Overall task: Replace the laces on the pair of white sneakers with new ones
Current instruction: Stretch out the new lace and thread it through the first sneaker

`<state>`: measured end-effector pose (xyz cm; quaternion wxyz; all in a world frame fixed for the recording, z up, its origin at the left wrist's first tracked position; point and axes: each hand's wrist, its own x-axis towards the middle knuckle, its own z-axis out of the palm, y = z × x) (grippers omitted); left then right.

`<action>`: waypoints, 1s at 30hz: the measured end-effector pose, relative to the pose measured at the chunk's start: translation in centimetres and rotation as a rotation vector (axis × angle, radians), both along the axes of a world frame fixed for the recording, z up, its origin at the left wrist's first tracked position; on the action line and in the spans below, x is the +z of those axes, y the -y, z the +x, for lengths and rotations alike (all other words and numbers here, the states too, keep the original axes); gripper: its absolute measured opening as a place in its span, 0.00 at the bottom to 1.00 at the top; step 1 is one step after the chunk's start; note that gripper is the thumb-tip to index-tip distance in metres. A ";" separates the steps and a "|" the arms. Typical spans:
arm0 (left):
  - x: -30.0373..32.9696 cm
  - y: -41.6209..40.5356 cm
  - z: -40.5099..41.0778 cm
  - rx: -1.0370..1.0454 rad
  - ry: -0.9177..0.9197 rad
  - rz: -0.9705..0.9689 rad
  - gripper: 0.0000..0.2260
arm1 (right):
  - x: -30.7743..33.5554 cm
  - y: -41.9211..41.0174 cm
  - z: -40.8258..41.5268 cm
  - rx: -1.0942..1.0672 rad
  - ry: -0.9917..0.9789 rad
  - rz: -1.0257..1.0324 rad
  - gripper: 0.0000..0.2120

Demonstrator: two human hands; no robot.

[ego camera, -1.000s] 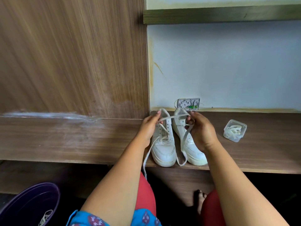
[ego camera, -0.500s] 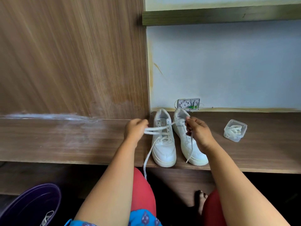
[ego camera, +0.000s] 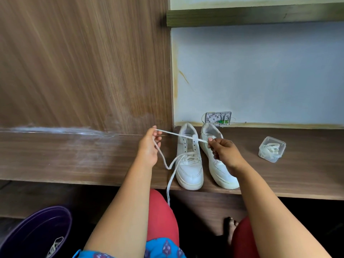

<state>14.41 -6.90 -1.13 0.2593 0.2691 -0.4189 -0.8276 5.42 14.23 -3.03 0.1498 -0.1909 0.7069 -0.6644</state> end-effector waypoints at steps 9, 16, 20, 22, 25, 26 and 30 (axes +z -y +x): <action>-3.5 2.7 1.2 -0.278 0.547 -0.790 0.18 | 1.0 0.4 -0.3 0.072 0.614 -0.844 0.07; -5.4 6.0 0.5 0.095 0.832 -0.692 0.08 | 0.9 0.5 -1.1 0.017 0.602 -0.859 0.05; -2.7 1.9 -0.5 -0.081 0.439 -0.397 0.04 | -0.4 1.6 -0.9 -0.108 0.332 -0.456 0.07; 0.1 -2.6 -0.9 -0.417 0.107 -0.228 0.07 | -0.5 1.6 -1.2 -0.244 0.167 -0.387 0.10; 1.8 -8.0 -1.5 -0.862 -0.148 -0.223 0.12 | 0.6 0.7 -1.7 -0.328 0.110 -0.526 0.12; 1.7 -8.5 -1.8 -0.930 -0.149 -0.271 0.15 | 0.7 0.3 -2.1 -0.362 0.116 -0.568 0.13; -0.6 -5.5 -3.2 -0.670 0.139 -0.526 0.10 | -0.5 -0.7 -3.7 -0.641 -0.174 -0.233 0.12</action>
